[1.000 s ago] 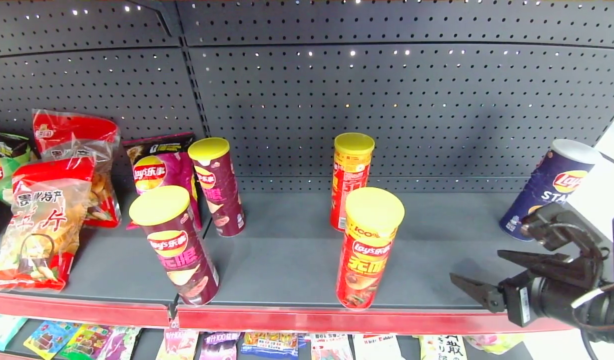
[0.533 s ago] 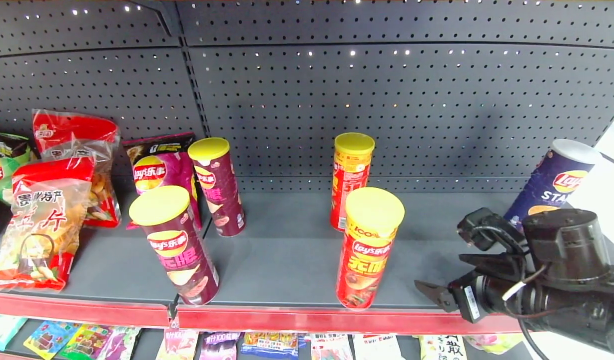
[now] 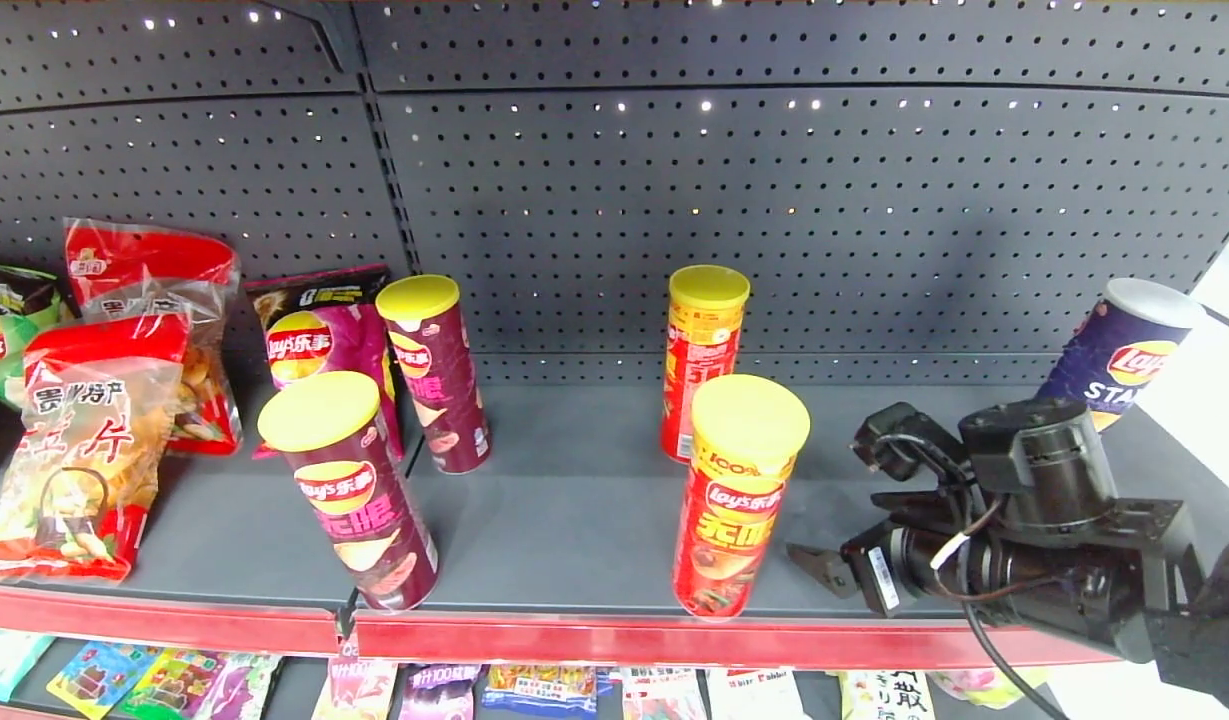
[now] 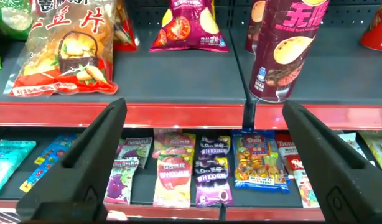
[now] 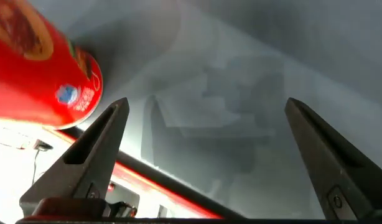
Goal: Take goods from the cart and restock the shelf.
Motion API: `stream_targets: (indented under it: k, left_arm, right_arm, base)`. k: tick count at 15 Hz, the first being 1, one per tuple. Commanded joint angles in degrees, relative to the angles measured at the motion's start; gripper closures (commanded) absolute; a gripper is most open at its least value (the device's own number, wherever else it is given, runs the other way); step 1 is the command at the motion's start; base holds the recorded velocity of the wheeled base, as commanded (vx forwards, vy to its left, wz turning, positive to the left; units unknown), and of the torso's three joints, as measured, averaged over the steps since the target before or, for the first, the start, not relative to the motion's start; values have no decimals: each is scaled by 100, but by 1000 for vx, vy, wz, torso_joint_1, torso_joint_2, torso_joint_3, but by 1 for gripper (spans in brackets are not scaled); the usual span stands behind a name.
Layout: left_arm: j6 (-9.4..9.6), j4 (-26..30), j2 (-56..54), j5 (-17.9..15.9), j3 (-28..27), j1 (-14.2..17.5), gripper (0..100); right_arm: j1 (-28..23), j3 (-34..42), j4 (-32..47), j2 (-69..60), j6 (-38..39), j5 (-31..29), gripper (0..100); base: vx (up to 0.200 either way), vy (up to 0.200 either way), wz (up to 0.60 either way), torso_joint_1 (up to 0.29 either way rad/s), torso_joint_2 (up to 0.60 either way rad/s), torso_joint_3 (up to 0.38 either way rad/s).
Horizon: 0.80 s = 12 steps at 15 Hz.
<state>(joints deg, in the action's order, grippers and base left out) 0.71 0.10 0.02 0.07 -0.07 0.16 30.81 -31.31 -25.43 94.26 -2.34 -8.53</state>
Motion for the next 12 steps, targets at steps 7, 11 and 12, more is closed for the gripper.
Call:
stream_targets:
  k: [7, 11, 12]
  left_arm:
    - [0, -1, -2, 1, -1, 2, 0]
    - [0, -1, -2, 1, -1, 2, 0]
    - [0, -1, -2, 1, -1, 2, 0]
  right_arm:
    - [268, -218, 3, 321, -3, -8, 0]
    - [391, -315, 3, 418, -3, -17, 0]
    - [435, -315, 3, 427, -3, -17, 0]
  base:
    - [0, 0, 0, 0, 0, 0]
    - [0, 0, 0, 0, 0, 0]
    - [0, 0, 0, 0, 0, 0]
